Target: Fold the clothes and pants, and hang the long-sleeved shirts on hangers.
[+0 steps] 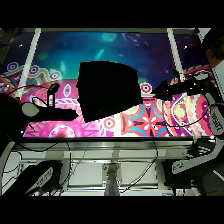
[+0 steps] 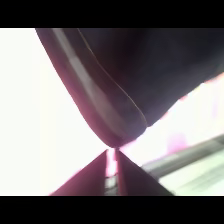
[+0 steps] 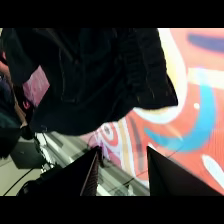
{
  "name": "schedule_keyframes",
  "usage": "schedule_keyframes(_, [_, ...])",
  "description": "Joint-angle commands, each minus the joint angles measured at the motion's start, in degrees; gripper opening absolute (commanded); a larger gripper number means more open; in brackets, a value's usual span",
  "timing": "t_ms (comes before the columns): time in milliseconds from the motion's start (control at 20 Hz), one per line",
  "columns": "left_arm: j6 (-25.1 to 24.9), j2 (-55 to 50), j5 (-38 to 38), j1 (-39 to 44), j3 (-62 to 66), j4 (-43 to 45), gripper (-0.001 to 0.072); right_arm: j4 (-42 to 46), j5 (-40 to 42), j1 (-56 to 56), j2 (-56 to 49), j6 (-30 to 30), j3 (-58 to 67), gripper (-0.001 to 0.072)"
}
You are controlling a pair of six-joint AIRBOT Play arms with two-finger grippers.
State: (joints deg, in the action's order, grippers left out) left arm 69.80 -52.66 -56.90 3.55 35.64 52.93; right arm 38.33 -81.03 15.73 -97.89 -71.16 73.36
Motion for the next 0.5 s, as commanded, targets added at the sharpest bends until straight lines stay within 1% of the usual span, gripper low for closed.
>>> schedule_keyframes(0, [-8.74,-0.48,1.36,-1.16,-4.46,-10.47,0.0547,1.95,4.79,-1.49,-0.63,0.15,1.79,0.0356])
schedule_keyframes(100, [-9.64,-2.99,2.36,-1.16,-4.46,-13.31,0.0548,3.78,5.14,-1.49,-0.63,0.13,3.43,0.0358])
schedule_keyframes(150, [-11.39,-4.42,2.56,-1.16,-4.46,-15.78,0.0548,4.13,5.14,-1.49,-0.63,0.13,3.98,0.0359])
schedule_keyframes(200, [-13.94,-6.05,2.49,-1.14,-4.46,-19.41,0.0548,4.04,5.16,-1.49,-0.63,0.13,4.15,0.0409])
schedule_keyframes(250, [-16.72,-7.56,2.75,-1.14,-4.46,-22.97,0.0548,4.04,5.07,-1.49,-0.63,0.15,4.13,0.0545])
schedule_keyframes(300, [-19.04,-9.25,3.32,-1.14,-4.46,-25.9,0.0549,4.09,5.14,-1.49,-0.63,0.15,4.13,0.0591])
schedule_keyframes(400, [-20.48,-12.41,3.58,-1.14,-4.44,-29.86,0.0547,4.04,4.96,-1.49,-0.63,0.15,4.13,0.0591])
schedule_keyframes(450, [-20.61,-13.64,3.58,-1.09,-4.44,-31.04,0.0529,4.07,4.94,-1.49,-0.63,0.15,4.13,0.0591])
